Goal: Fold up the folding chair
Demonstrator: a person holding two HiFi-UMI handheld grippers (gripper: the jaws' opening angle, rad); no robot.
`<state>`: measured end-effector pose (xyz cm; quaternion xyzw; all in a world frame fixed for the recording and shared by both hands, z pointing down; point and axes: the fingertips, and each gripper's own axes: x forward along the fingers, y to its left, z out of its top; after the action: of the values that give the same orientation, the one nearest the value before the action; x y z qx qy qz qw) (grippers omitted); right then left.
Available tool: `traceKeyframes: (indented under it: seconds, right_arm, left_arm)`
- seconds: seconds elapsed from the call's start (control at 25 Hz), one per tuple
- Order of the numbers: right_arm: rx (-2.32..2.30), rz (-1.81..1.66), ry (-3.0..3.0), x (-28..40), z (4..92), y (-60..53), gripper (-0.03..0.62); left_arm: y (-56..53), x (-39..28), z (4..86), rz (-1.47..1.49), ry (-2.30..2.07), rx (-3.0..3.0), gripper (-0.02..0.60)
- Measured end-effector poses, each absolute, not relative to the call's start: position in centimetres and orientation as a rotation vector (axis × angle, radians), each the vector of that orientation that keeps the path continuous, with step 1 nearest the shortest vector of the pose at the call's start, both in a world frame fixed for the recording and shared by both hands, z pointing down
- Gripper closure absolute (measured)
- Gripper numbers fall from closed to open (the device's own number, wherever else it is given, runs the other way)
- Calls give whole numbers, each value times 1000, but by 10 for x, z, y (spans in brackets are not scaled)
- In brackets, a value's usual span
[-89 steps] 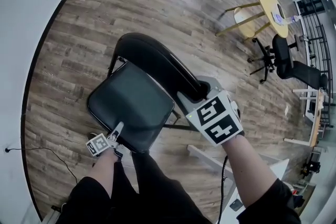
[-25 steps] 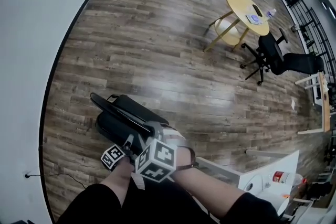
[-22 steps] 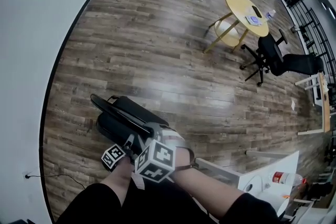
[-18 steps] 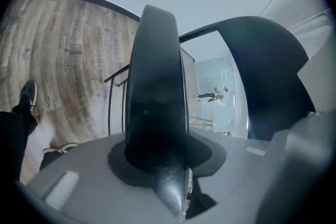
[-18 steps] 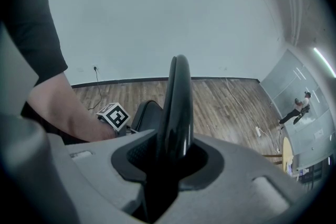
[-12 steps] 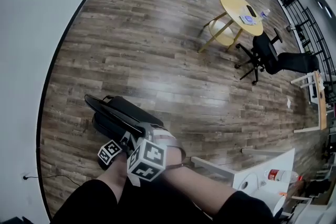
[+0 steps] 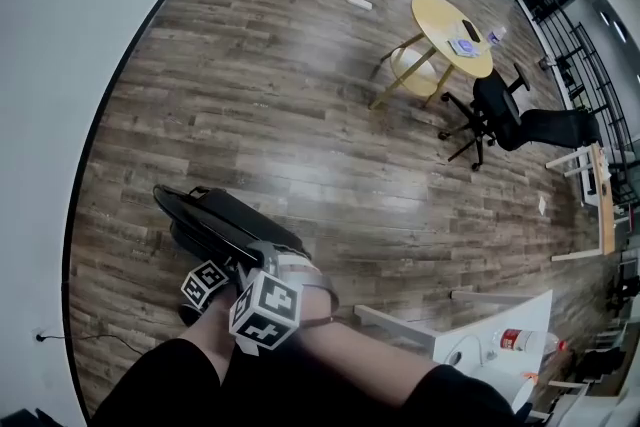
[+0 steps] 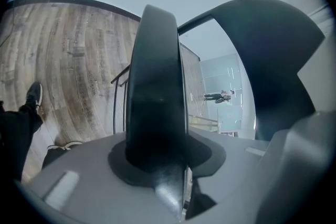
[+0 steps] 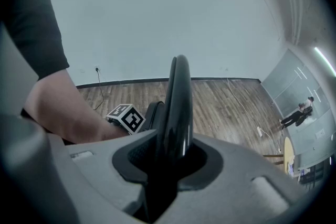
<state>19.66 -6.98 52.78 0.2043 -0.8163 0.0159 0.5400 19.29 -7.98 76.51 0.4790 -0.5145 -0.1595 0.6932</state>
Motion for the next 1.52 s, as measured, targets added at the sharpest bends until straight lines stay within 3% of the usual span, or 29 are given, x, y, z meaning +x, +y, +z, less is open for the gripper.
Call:
traceKeyframes:
  seconds: [1.52]
  right_arm:
    - [481,55,-1927,212,520,-69,536]
  left_arm:
    - [-128,240,746,-199,-1198,953,463]
